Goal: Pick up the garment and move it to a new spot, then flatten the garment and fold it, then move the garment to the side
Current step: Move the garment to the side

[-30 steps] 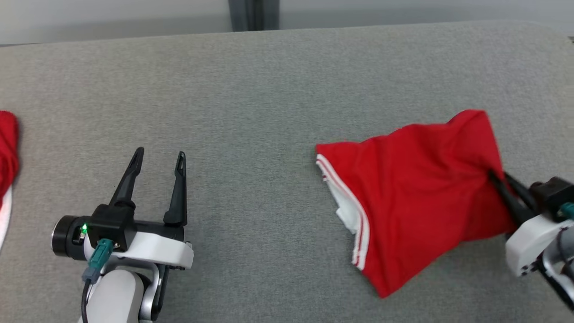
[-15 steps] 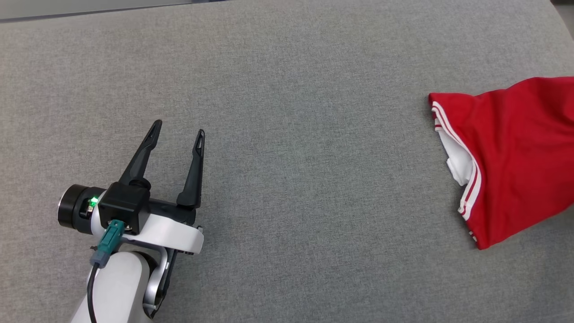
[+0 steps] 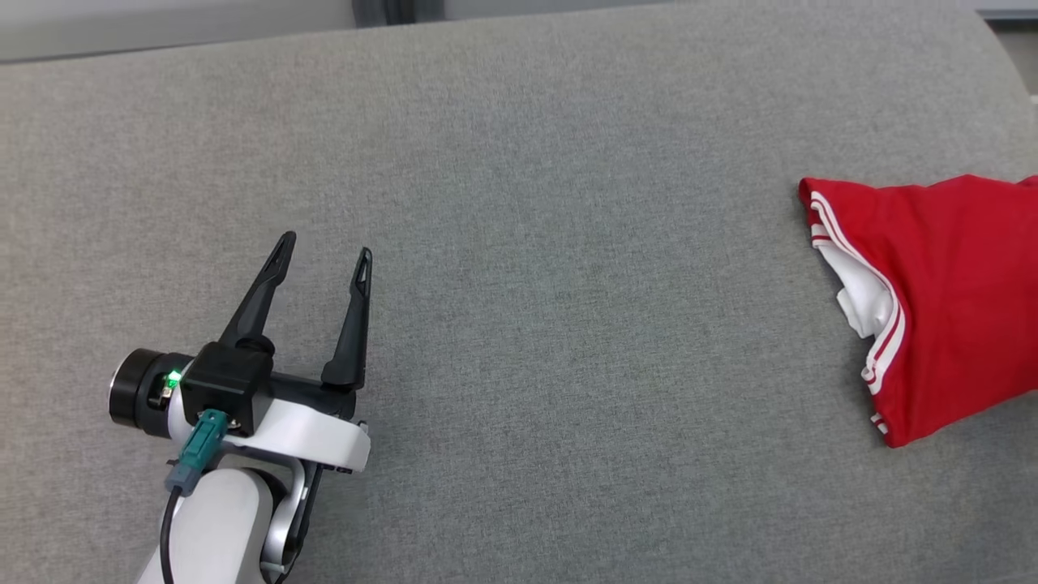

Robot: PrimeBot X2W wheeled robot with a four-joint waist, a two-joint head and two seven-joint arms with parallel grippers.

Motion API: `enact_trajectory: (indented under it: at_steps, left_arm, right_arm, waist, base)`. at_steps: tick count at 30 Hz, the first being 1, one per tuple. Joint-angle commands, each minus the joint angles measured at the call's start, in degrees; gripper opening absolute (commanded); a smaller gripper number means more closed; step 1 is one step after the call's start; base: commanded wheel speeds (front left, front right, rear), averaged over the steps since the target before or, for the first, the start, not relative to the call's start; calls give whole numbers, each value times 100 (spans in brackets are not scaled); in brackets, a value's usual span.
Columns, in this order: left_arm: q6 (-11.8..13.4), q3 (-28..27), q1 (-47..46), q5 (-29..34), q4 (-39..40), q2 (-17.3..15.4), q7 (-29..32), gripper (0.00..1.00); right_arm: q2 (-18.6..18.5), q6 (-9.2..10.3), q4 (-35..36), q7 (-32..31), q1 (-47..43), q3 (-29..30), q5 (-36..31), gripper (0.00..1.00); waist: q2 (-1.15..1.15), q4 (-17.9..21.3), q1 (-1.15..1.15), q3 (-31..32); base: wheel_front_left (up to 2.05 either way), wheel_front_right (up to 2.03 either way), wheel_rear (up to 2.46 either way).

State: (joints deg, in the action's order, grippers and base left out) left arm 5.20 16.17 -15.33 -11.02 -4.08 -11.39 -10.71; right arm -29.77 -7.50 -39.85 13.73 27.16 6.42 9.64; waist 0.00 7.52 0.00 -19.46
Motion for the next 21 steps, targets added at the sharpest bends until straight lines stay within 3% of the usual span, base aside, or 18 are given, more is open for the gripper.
enact_trajectory:
  at_steps: [1,6,9,15,21]
  left_arm:
    - [53,-44,74,-63,-18,-15,-48,100]
    - [137,-131,218,-146,-58,-20,-96,100]
    - [159,-161,250,-187,-57,-33,-105,100]
    - [253,-257,401,-261,-26,-38,-169,100]
    - [361,-267,616,-311,89,-5,-186,100]
  right_arm:
    - [202,1,282,67,-155,117,67,100]
    - [813,1,1381,69,-528,107,332,100]
    - [993,1,1892,-16,-711,3,310,100]
    - [1714,1,3391,-401,-1314,-260,178,100]
    - [2236,1,4204,-742,-2000,-403,-56,100]
  waist:
    - [0,-17,0,149]
    - [0,-93,0,420]
    - [0,-159,0,510]
    - [0,-417,0,758]
    - [0,-684,0,1058]
  base:
    - [0,0,0]
    - [0,0,0]
    - [0,0,0]
    - [0,0,0]
    - [0,0,0]
